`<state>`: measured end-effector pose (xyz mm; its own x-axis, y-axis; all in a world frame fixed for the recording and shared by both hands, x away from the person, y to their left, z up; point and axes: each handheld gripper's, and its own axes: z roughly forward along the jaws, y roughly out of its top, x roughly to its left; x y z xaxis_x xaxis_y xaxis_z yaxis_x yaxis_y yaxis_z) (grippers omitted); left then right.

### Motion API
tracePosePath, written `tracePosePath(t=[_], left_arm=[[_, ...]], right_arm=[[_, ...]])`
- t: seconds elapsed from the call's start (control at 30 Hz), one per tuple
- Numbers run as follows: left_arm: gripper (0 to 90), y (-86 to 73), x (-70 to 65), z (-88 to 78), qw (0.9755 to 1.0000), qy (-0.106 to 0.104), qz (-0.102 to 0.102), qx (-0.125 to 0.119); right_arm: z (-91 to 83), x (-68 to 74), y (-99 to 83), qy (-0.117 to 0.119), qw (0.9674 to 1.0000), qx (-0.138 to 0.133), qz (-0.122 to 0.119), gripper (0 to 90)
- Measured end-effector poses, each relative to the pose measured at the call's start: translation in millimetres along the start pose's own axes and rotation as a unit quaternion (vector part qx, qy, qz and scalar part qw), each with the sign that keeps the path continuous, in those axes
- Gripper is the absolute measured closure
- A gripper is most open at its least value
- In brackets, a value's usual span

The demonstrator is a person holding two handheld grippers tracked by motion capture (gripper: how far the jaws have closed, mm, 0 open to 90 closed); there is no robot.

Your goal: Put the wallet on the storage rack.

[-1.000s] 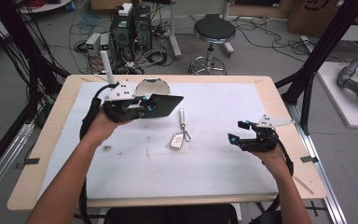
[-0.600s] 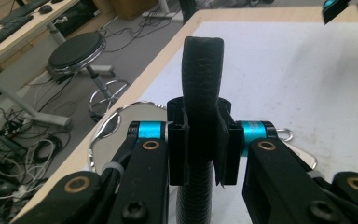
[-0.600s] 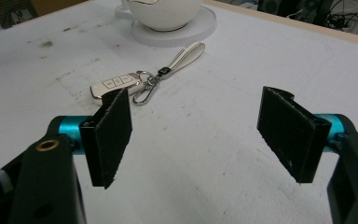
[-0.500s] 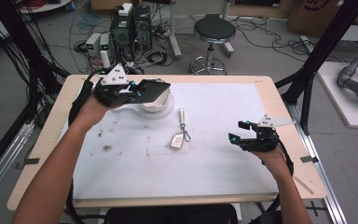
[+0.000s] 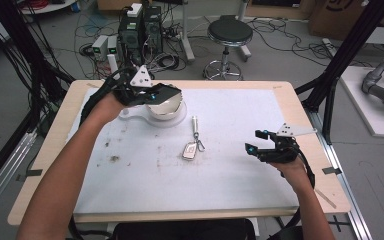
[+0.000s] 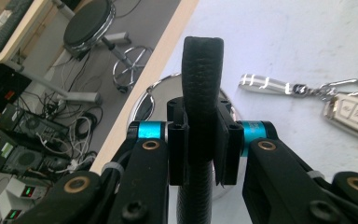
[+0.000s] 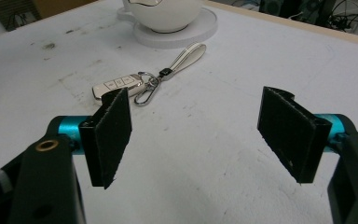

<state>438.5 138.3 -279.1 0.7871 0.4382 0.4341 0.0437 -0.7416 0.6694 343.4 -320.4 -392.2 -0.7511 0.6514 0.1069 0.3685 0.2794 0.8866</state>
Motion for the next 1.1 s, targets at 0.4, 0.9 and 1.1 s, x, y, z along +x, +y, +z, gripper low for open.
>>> tracePosePath(t=[0.4,0.9,1.1], left_arm=[[77.9,-7.3,2.7,26.2,0.9993,0.004,0.011,0.037],[77.6,0.9,6.6,53.9,0.9966,0.005,0.025,0.078],[77.7,0.7,5.5,54.1,0.9953,0.006,0.039,0.089]], right_arm=[[-0.6,-0.8,-2.7,0.000,1.0000,0.002,0.002,26.8],[0.9,-0.8,-4.0,0.007,1.0000,0.001,0.005,27.0],[-0.1,-1.7,-5.0,0.008,0.9999,0.000,0.008,27.0]])
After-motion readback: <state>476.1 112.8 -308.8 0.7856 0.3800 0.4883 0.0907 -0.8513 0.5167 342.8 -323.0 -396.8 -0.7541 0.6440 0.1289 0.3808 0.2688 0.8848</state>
